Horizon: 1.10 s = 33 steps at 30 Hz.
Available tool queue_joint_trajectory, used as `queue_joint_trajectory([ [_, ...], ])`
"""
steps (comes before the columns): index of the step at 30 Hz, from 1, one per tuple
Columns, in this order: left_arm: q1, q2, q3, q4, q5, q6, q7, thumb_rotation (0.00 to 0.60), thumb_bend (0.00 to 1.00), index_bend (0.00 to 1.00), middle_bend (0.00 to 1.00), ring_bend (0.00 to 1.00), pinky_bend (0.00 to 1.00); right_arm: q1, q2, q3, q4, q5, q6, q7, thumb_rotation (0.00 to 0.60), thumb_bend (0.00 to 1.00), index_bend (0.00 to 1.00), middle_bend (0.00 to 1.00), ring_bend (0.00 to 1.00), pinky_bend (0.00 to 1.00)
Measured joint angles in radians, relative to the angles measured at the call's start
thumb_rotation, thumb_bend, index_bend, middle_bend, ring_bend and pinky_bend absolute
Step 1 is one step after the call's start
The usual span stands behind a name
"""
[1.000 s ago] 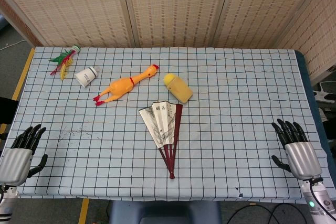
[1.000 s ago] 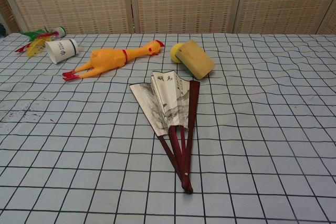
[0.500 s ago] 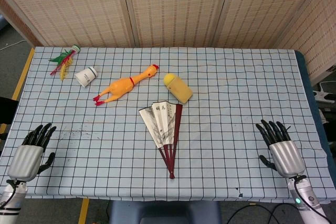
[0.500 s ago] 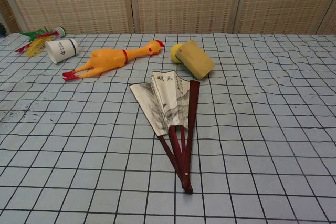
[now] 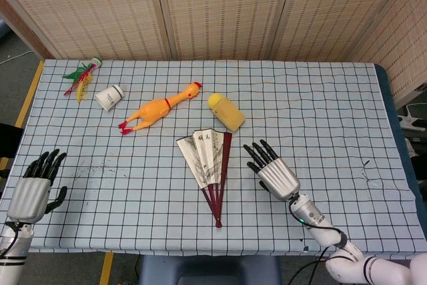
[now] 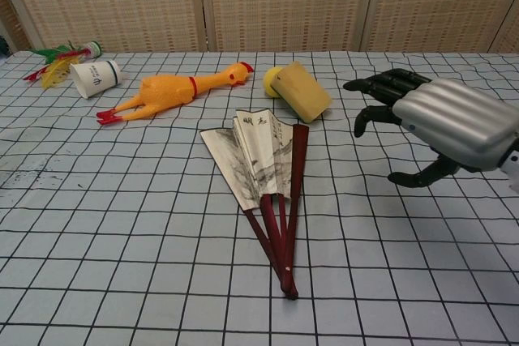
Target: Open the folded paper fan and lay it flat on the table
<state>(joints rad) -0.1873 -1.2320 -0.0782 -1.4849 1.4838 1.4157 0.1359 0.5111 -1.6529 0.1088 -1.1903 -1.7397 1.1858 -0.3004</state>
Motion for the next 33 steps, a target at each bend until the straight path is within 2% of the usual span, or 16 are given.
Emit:
queue_joint_trajectory([
  [9, -0.021, -0.009, -0.011, 0.011, -0.067, -0.060, 0.040, 0.600, 0.42, 0.00, 0.00, 0.00, 0.15, 0.156, -0.211, 0.033, 0.290, 0.005, -0.094, 0.044, 0.600, 0.14, 0.35, 0.00, 0.00, 0.00],
  [15, -0.024, -0.009, -0.018, 0.011, -0.097, -0.072, 0.048, 0.600, 0.42, 0.00, 0.00, 0.00, 0.15, 0.214, -0.319, 0.023, 0.449, 0.024, -0.123, 0.129, 0.600, 0.14, 0.37, 0.00, 0.00, 0.00],
  [19, -0.025, -0.008, -0.020, 0.014, -0.113, -0.080, 0.049, 0.600, 0.42, 0.00, 0.00, 0.00, 0.15, 0.236, -0.362, 0.010, 0.513, 0.033, -0.123, 0.186, 0.600, 0.16, 0.40, 0.00, 0.00, 0.00],
  [23, -0.027, -0.006, -0.022, 0.014, -0.122, -0.083, 0.050, 0.600, 0.42, 0.00, 0.00, 0.00, 0.15, 0.253, -0.393, -0.002, 0.566, 0.037, -0.113, 0.222, 0.600, 0.29, 0.48, 0.01, 0.00, 0.00],
  [29, -0.030, -0.010, -0.021, 0.016, -0.131, -0.088, 0.061, 0.600, 0.42, 0.00, 0.00, 0.00, 0.15, 0.268, -0.421, -0.018, 0.621, 0.041, -0.077, 0.264, 0.600, 0.55, 0.61, 0.10, 0.00, 0.00],
  [33, -0.032, -0.012, -0.020, 0.017, -0.131, -0.088, 0.059, 0.600, 0.42, 0.00, 0.00, 0.00, 0.15, 0.272, -0.423, -0.030, 0.631, 0.035, -0.022, 0.307, 0.600, 0.60, 0.67, 0.12, 0.00, 0.00],
])
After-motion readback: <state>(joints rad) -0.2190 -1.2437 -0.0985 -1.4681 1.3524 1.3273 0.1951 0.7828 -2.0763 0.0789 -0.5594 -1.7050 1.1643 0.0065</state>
